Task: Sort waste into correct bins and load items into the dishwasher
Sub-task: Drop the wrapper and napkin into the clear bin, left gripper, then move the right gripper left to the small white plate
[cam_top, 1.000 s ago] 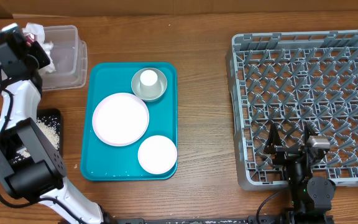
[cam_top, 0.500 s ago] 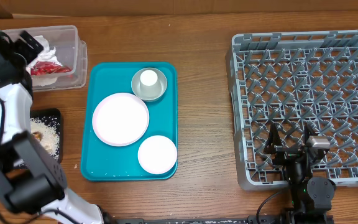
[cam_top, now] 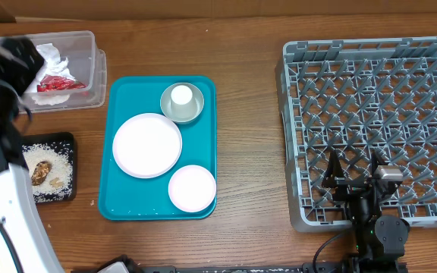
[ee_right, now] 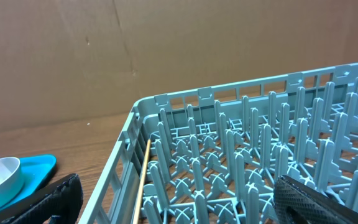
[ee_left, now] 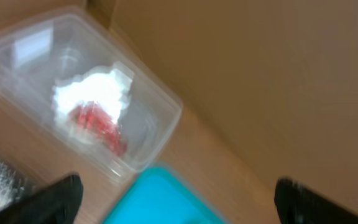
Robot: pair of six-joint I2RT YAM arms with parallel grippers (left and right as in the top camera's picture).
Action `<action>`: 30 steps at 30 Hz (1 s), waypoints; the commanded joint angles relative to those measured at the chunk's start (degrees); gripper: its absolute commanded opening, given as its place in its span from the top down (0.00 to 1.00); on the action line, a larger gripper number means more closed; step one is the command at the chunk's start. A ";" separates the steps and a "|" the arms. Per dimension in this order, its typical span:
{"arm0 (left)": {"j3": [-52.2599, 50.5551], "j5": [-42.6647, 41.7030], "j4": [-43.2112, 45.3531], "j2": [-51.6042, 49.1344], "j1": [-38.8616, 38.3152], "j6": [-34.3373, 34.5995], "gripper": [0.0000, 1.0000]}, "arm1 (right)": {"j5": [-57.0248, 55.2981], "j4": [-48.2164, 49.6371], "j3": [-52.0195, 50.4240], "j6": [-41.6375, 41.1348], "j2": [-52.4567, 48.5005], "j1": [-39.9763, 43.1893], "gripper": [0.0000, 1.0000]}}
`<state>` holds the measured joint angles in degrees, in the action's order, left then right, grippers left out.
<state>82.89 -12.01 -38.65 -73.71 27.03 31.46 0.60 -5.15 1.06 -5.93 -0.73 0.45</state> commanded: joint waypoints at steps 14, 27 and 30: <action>0.07 24.17 -19.47 -5.99 3.82 16.98 0.00 | -0.55 0.33 -0.59 0.39 0.57 0.28 0.00; 0.07 24.04 -19.54 -13.00 3.69 17.00 0.00 | 24.11 15.08 -0.59 -28.57 0.57 0.26 0.00; 0.07 23.98 -19.54 -14.32 3.69 17.03 0.00 | 35.95 16.48 -0.59 -44.30 0.57 0.26 0.00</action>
<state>82.89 10.83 -58.33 -86.43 30.85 47.70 19.81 10.63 1.06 -28.56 -0.62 0.45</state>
